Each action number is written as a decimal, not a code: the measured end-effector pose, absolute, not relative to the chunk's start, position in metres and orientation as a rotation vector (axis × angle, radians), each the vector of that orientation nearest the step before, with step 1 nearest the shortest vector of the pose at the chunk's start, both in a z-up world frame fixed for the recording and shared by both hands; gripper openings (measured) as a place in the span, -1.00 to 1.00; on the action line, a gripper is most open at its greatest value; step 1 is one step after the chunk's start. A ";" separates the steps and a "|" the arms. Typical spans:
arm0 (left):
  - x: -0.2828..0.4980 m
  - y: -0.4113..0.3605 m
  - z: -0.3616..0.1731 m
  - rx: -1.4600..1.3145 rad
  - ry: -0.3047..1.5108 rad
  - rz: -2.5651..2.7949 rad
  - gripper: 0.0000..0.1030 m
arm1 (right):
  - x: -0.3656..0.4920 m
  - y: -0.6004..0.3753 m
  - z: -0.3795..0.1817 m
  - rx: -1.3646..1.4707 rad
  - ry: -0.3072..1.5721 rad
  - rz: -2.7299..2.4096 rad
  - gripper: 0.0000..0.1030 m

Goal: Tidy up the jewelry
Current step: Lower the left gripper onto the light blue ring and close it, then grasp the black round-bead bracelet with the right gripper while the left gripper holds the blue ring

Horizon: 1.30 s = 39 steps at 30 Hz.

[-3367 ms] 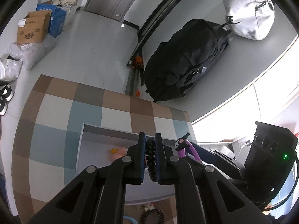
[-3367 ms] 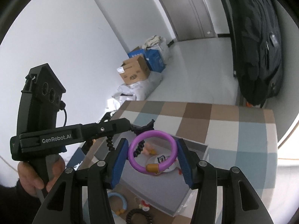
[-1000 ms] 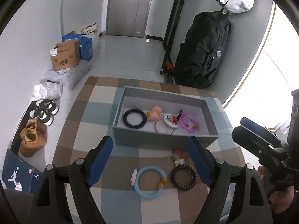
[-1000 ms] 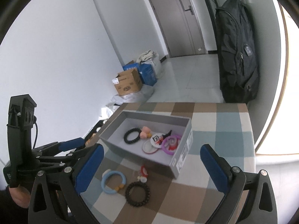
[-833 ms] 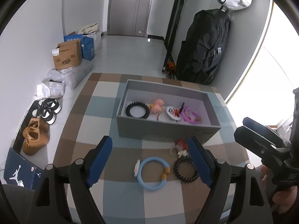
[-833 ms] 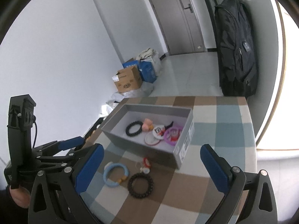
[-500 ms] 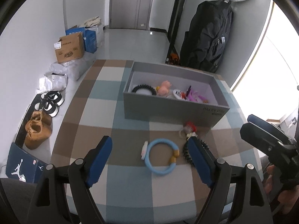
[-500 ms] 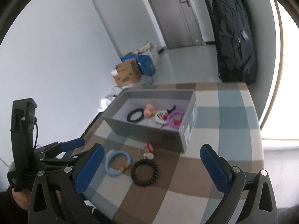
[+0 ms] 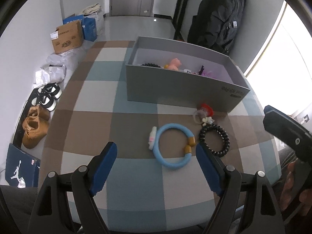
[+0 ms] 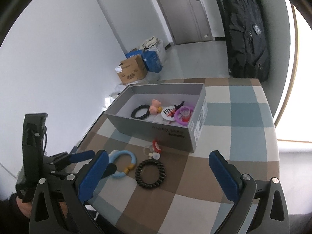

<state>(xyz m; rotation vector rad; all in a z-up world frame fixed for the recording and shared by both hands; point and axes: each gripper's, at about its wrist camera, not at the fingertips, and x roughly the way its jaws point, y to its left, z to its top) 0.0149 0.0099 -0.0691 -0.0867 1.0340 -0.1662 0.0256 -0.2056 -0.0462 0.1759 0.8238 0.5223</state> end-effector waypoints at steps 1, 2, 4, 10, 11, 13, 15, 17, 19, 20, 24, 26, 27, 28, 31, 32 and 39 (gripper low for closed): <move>0.015 0.007 -0.070 -0.081 1.039 -0.175 0.55 | 0.026 -0.207 -0.046 0.182 0.826 0.519 1.00; 0.015 0.004 -0.071 -0.070 1.045 -0.181 0.55 | 0.028 -0.209 -0.047 0.192 0.830 0.514 1.00; 0.017 0.002 -0.074 -0.056 1.055 -0.180 0.54 | 0.031 -0.214 -0.049 0.219 0.845 0.508 1.00; 0.017 -0.005 -0.080 -0.004 1.085 -0.168 0.54 | 0.035 -0.220 -0.052 0.259 0.863 0.496 1.00; 0.016 -0.008 -0.081 0.022 1.082 -0.159 0.54 | 0.035 -0.220 -0.052 0.256 0.863 0.498 1.00; 0.015 -0.011 -0.082 0.044 1.075 -0.163 0.54 | 0.035 -0.218 -0.051 0.248 0.861 0.499 1.00; 0.014 -0.016 -0.083 0.075 1.070 -0.156 0.54 | 0.035 -0.216 -0.052 0.241 0.860 0.501 1.00; 0.012 -0.017 -0.082 0.083 1.062 -0.158 0.54 | 0.035 -0.216 -0.052 0.238 0.861 0.501 1.00; 0.014 -0.015 -0.083 0.077 1.066 -0.164 0.54 | 0.035 -0.215 -0.052 0.235 0.865 0.499 1.00; 0.014 -0.014 -0.083 0.075 1.066 -0.164 0.54 | 0.035 -0.216 -0.053 0.234 0.866 0.499 1.00; 0.016 -0.013 -0.082 0.082 1.055 -0.187 0.23 | 0.036 -0.217 -0.053 0.237 0.873 0.496 1.00; 0.015 -0.014 -0.080 0.084 1.051 -0.203 -0.02 | 0.036 -0.218 -0.053 0.246 0.874 0.493 1.00; 0.016 -0.015 -0.079 0.084 1.053 -0.204 -0.02 | 0.036 -0.218 -0.053 0.248 0.874 0.492 1.00; 0.017 -0.015 -0.079 0.082 1.054 -0.206 -0.03 | 0.036 -0.218 -0.053 0.249 0.874 0.490 1.00; 0.017 -0.013 -0.078 0.049 1.062 -0.227 -0.04 | 0.037 -0.218 -0.054 0.246 0.878 0.487 1.00; 0.018 -0.012 -0.078 0.033 1.064 -0.236 -0.04 | 0.036 -0.217 -0.054 0.243 0.878 0.485 1.00; 0.018 -0.009 -0.076 -0.030 1.073 -0.236 -0.04 | 0.033 -0.213 -0.054 0.187 0.863 0.457 1.00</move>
